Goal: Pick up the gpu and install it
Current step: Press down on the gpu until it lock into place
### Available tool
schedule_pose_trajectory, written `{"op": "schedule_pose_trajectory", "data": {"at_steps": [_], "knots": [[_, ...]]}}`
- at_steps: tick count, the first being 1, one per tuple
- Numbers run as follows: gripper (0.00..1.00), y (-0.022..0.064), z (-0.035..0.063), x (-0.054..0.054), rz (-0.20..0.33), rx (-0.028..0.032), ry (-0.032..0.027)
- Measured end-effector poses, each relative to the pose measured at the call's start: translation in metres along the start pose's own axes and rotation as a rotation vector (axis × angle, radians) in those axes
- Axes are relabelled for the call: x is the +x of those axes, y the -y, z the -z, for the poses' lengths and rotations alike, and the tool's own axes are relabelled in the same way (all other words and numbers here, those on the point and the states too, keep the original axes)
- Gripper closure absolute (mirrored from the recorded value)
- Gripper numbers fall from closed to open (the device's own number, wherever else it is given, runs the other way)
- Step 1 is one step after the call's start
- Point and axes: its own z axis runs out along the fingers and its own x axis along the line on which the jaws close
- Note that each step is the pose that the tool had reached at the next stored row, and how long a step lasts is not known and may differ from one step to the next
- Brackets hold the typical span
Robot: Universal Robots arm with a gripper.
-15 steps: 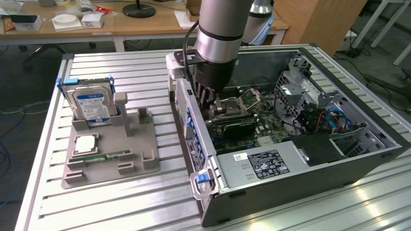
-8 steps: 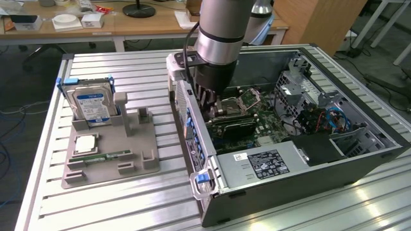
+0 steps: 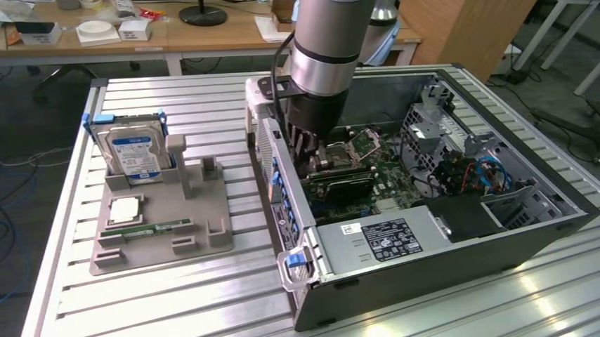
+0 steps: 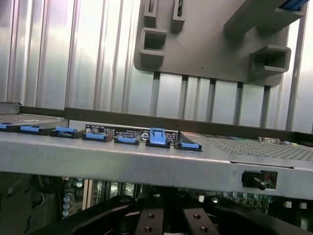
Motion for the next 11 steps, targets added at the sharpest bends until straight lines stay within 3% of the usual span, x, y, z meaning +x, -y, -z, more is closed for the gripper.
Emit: {"op": "schedule_pose_trajectory", "data": {"at_steps": [3, 5, 11], "knots": [[0.90, -0.0001, 0.0055, 0.000, 0.000, -0.0026, -0.0006], [0.90, 0.0009, 0.0085, 0.000, 0.000, -0.0093, -0.0007], [0.90, 0.0140, 0.0117, 0.001, -0.001, -0.0624, 0.0037]]}}
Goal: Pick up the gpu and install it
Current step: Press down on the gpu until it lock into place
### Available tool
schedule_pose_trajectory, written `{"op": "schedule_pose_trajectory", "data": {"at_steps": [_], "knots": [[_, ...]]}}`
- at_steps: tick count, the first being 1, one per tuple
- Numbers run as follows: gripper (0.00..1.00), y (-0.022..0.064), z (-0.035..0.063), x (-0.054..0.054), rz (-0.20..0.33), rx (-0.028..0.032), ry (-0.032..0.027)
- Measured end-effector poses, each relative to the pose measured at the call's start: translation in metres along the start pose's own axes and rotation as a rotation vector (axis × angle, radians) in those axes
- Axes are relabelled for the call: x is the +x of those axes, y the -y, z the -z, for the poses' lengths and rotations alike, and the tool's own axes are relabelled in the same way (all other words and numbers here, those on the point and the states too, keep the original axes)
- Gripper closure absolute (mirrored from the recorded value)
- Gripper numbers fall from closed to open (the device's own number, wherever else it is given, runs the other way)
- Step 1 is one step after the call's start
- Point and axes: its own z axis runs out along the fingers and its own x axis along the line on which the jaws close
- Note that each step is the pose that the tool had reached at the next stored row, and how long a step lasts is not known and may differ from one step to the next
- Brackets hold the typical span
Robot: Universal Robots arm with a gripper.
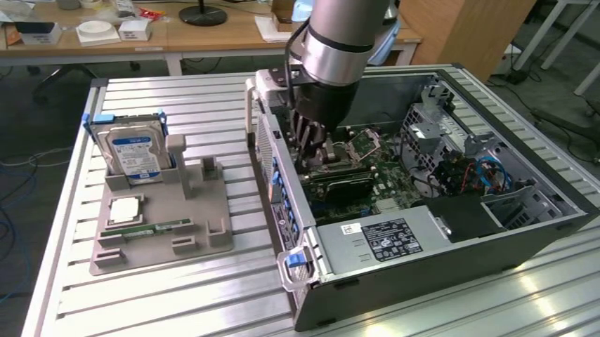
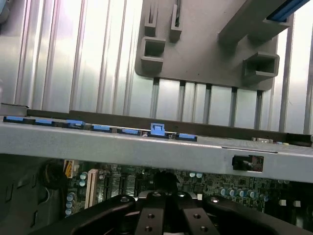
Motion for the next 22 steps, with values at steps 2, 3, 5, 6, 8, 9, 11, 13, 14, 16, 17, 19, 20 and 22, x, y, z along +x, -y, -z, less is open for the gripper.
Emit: {"op": "schedule_pose_trajectory", "data": {"at_steps": [2, 3, 5, 6, 8, 9, 11, 13, 14, 16, 17, 19, 20, 22], "knots": [[0.90, 0.0031, 0.0004, 0.000, -0.001, -0.0233, 0.0020], [0.90, 0.0044, 0.0004, 0.000, -0.001, -0.0397, 0.0036], [0.90, 0.0062, 0.0007, 0.001, -0.001, -0.0735, 0.0069], [0.90, 0.0071, 0.0008, 0.002, -0.002, -0.0927, 0.0091], [0.90, 0.0091, 0.0011, 0.003, -0.002, -0.1212, 0.0125], [0.90, 0.0108, 0.0012, 0.003, -0.003, -0.1302, 0.0135], [0.90, 0.0154, 0.0017, 0.005, -0.003, -0.1430, 0.0148], [0.90, 0.0204, 0.0022, 0.007, -0.003, -0.1502, 0.0156], [0.90, 0.0216, 0.0023, 0.008, -0.003, -0.1521, 0.0160], [0.90, 0.0223, 0.0024, 0.009, -0.003, -0.1584, 0.0180], [0.90, 0.0228, 0.0024, 0.009, -0.002, -0.1654, 0.0213], [0.90, 0.0247, 0.0026, 0.010, -0.002, -0.1866, 0.0282], [0.90, 0.0257, 0.0027, 0.010, -0.002, -0.1966, 0.0310], [0.90, 0.0281, 0.0030, 0.011, -0.002, -0.2123, 0.0339]]}}
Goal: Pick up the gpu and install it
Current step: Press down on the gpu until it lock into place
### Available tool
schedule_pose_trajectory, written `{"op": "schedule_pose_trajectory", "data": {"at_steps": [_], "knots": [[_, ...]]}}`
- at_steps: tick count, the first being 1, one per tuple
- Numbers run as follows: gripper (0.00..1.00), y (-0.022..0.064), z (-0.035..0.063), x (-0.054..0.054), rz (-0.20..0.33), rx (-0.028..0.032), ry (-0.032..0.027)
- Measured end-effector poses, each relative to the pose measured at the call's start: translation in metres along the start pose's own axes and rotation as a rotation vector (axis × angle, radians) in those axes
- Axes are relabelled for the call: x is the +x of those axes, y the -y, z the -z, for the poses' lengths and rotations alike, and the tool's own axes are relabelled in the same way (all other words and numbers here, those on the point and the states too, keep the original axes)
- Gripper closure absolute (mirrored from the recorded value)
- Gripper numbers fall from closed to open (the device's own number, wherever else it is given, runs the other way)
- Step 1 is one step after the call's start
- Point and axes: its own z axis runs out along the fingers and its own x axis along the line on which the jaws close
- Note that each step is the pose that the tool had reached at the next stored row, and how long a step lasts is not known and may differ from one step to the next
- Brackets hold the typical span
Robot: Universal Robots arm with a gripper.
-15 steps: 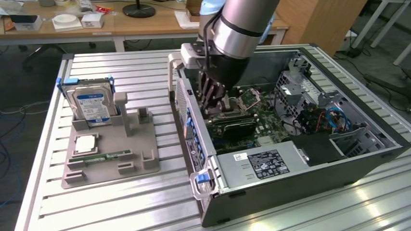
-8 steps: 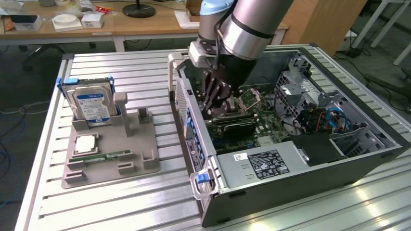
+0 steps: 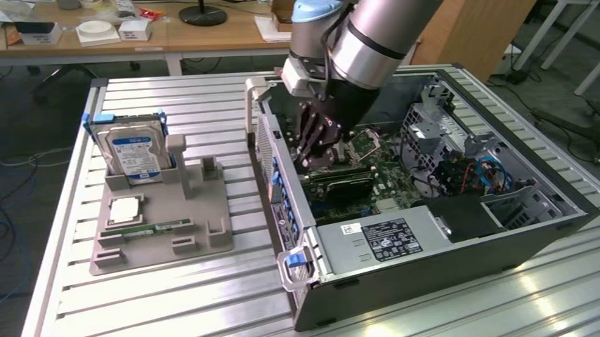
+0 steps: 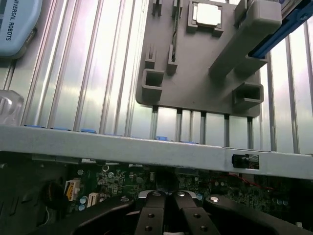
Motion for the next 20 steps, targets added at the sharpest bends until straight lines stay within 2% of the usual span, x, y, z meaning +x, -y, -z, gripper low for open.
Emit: {"op": "schedule_pose_trajectory", "data": {"at_steps": [6, 9, 10, 12, 14, 15, 18, 19, 20], "knots": [[0.90, 0.0099, 0.0029, 0.003, 0.001, -0.0377, 0.0102], [0.90, 0.0169, 0.0031, 0.005, 0.000, -0.0550, 0.0122], [0.90, 0.0192, 0.0035, 0.006, 0.000, -0.0618, 0.0126], [0.90, 0.0232, 0.0045, 0.007, -0.002, -0.0796, 0.0117], [0.90, 0.0258, 0.0053, 0.008, -0.003, -0.1020, 0.0106], [0.90, 0.0269, 0.0056, 0.009, -0.004, -0.1165, 0.0112], [0.90, 0.0308, 0.0063, 0.009, -0.006, -0.1680, 0.0158], [0.90, 0.0325, 0.0060, 0.010, -0.007, -0.1797, 0.0167], [0.90, 0.0333, 0.0051, 0.010, -0.007, -0.1861, 0.0172]]}}
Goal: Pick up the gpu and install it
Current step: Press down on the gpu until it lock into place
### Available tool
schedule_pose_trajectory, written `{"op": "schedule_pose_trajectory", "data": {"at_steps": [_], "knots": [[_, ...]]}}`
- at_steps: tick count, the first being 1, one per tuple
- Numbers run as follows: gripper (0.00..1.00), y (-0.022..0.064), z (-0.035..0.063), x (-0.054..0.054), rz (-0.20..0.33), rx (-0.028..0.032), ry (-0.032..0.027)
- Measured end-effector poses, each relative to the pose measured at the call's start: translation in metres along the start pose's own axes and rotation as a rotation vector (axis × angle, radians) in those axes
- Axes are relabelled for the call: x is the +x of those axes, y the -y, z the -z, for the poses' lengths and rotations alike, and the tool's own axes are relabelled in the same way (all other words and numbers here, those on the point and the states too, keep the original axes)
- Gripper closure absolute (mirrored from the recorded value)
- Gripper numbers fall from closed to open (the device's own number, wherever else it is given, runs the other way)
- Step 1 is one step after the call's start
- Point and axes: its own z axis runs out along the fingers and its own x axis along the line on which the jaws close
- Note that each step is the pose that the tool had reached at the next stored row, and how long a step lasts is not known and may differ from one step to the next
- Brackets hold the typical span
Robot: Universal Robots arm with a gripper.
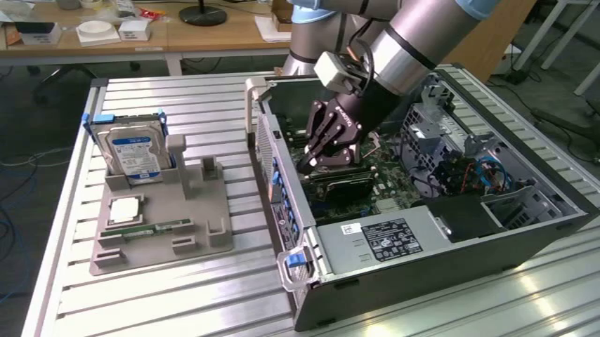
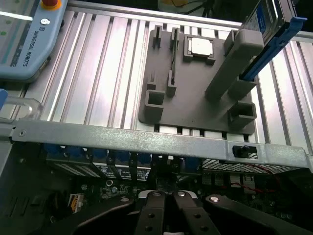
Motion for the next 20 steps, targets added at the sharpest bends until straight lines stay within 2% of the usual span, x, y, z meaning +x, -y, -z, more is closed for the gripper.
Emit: {"op": "schedule_pose_trajectory", "data": {"at_steps": [6, 8, 20], "knots": [[0.90, 0.0036, -0.0066, 0.001, -0.001, -0.0153, 0.0015], [0.90, 0.0038, -0.0073, 0.001, -0.001, -0.0187, 0.0018], [0.90, 0.0076, -0.0137, -0.005, -0.001, -0.0249, 0.0025]]}}
